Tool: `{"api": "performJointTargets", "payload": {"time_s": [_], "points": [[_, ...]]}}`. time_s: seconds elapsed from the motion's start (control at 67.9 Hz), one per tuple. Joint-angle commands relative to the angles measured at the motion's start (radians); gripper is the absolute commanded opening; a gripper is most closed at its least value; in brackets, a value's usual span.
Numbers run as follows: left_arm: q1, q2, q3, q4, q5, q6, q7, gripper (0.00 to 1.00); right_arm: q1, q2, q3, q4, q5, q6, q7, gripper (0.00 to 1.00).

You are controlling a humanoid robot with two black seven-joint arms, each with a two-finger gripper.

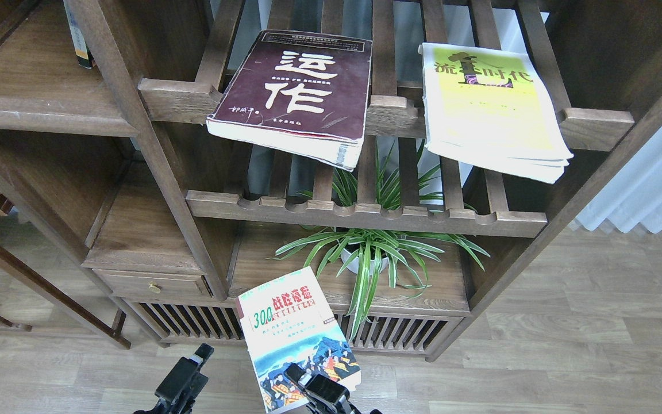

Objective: Organize books on shelf
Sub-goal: 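Pass the paperback from the right gripper to the left gripper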

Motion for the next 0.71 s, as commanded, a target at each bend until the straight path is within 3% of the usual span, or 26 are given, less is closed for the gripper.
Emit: {"api": "performJointTargets", "payload": {"time_s": [0.0, 0.103, 0.221, 0.339, 0.412, 0.692], "points": [[-0.003, -0.015, 0.003, -0.020, -0.004, 0.000, 0.002, 1.00, -0.011, 0.000, -0.003, -0.003, -0.002, 0.000, -0.027, 0.05], [-0.007, -0.039, 0.013, -0.020, -0.004, 0.000, 0.003, 1.00, -0.020, 0.000, -0.015, -0.004, -0.002, 0.000, -0.065, 0.05], [-0.009, -0.056, 0.032, -0.013, 0.001, 0.000, 0.003, 0.98, -0.020, 0.000, -0.040, -0.004, -0.002, 0.000, -0.073, 0.05], [-0.009, -0.067, 0.059, 0.003, 0.002, 0.000, 0.003, 0.87, -0.020, 0.000, -0.047, -0.003, -0.002, 0.000, -0.075, 0.05], [-0.009, -0.067, 0.072, 0.007, 0.001, 0.000, 0.003, 0.74, -0.021, 0.000, -0.050, -0.003, -0.003, 0.000, -0.079, 0.05], [-0.026, -0.087, 0.072, 0.009, -0.004, 0.000, 0.002, 0.55, -0.021, 0.000, -0.055, -0.003, -0.016, 0.000, -0.085, 0.06]]}}
